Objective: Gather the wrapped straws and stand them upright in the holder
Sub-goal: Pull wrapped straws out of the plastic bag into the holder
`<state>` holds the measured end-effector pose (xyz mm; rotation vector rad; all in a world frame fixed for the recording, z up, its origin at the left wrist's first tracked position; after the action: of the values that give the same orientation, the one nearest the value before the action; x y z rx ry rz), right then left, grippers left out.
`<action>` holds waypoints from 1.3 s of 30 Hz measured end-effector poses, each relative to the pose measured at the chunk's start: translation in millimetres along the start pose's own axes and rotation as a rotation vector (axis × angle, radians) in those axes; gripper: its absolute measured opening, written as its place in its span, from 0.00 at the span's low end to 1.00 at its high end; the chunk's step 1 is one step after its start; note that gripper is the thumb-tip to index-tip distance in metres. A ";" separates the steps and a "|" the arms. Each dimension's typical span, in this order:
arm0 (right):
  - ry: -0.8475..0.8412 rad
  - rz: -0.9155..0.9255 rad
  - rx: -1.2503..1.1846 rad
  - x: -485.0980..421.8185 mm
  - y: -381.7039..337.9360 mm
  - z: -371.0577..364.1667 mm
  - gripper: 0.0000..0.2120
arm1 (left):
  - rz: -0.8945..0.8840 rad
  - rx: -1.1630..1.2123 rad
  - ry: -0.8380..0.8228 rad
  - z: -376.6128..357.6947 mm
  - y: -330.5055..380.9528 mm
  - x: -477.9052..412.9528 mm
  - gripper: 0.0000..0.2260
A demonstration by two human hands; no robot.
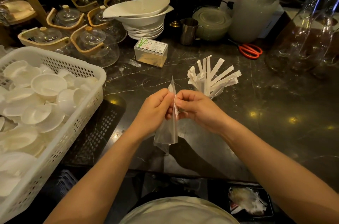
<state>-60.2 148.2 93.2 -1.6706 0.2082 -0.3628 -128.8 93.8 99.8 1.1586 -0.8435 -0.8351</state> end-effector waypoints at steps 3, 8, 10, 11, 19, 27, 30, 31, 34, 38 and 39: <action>0.023 0.023 -0.006 0.2 0.9 0.4 0.09 | 0.006 0.029 -0.093 -3.8 0.6 3.1 0.07; 0.035 0.053 -0.002 2.4 0.3 -0.8 0.10 | 0.008 -0.123 -0.102 1.0 1.6 6.4 0.13; 0.041 0.062 0.003 3.1 1.1 0.0 0.10 | 0.010 -0.183 -0.110 2.0 2.8 5.9 0.09; 0.045 0.066 0.011 3.5 1.3 0.3 0.10 | 0.013 -0.217 -0.118 2.0 2.8 5.9 0.07; 0.088 0.079 0.116 3.2 4.4 5.3 0.10 | -0.034 -0.362 -0.085 -0.6 4.6 9.3 0.06; 0.151 0.003 0.146 1.6 2.1 6.8 0.12 | 0.011 -0.236 -0.012 2.7 1.4 6.9 0.10; 0.130 -0.030 0.265 1.0 -1.0 4.6 0.14 | -0.021 -0.313 0.001 -1.1 2.1 7.0 0.09; 0.125 -0.031 0.289 0.6 -1.9 4.4 0.15 | -0.031 -0.316 0.007 -1.4 2.8 6.5 0.09; 0.130 0.016 0.321 -1.5 -4.3 5.8 0.16 | -0.002 -0.236 0.020 -0.7 2.7 3.8 0.11; 0.130 0.067 0.360 -2.5 -4.2 5.4 0.14 | 0.064 -0.160 0.000 -3.2 1.5 -0.9 0.13; 0.124 0.075 0.362 -2.5 -4.0 4.4 0.14 | 0.073 -0.172 -0.005 -4.4 1.3 -1.5 0.14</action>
<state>-61.3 153.7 96.4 -1.2817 0.2794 -0.4209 -125.4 97.2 100.0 0.9698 -0.7977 -0.8341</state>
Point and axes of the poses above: each hand's wrist, its own x-axis away from the middle knuckle, its own z-axis out of the back of the hand, y = z × x, the point moved 7 cm from there along -x, towards the middle knuckle, and after that the axes turned 7 degrees about z, right-handed, at the moved point
